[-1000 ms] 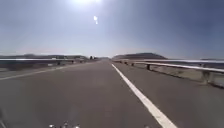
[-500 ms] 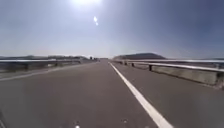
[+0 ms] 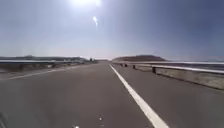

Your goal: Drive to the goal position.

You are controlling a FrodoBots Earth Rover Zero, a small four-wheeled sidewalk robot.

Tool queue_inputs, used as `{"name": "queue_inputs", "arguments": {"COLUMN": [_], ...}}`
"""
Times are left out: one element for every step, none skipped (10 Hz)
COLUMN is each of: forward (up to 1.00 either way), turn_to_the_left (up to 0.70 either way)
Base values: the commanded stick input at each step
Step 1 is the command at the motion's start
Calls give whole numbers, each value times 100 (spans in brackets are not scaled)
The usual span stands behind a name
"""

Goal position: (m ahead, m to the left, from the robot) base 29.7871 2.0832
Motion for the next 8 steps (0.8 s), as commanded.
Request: {"name": "queue_inputs", "arguments": {"forward": [100,100,100,100,100,100,100,100], "turn_to_the_left": [0,0,0,0,0,0,0,0]}}
